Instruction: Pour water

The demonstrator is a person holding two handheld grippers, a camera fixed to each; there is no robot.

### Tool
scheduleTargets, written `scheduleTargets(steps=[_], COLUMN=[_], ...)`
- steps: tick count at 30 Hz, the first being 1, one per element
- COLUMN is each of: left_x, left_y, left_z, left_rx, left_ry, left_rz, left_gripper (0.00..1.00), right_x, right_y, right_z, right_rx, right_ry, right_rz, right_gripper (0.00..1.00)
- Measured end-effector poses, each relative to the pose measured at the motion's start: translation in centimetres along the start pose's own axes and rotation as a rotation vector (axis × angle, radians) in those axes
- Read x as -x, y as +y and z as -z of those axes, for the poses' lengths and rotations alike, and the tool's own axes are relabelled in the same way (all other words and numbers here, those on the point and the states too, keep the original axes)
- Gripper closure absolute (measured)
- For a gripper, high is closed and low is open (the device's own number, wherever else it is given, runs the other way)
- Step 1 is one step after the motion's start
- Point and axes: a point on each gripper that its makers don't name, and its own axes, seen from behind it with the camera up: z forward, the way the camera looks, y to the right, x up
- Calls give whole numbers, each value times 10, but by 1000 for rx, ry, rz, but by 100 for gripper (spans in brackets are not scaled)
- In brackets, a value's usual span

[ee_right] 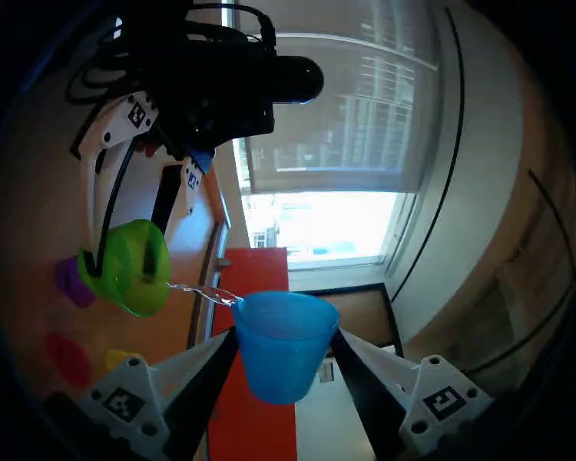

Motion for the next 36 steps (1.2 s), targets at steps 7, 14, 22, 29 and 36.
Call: scheduleTargets(steps=[7,14,22,29,36], left_x=[1,0,0,-2,-5], left_y=[-2,-3,-3,-5,-6], left_z=[0,-1,-1,0,1], left_rx=[-4,-6,-5,-9,-12], left_ry=[2,5,7,9,16], left_rz=[4,8,8,10,13], left_gripper=[15,15,15,15,15], right_x=[1,1,-2,-8,-12], right_y=[5,8,10,10,9], right_z=[-2,-5,-6,-7,-7], right_rx=[8,9,13,17,16], right_ry=[4,3,7,16,26], right_rz=[36,79,128,152,132], right_gripper=[11,11,11,11,11])
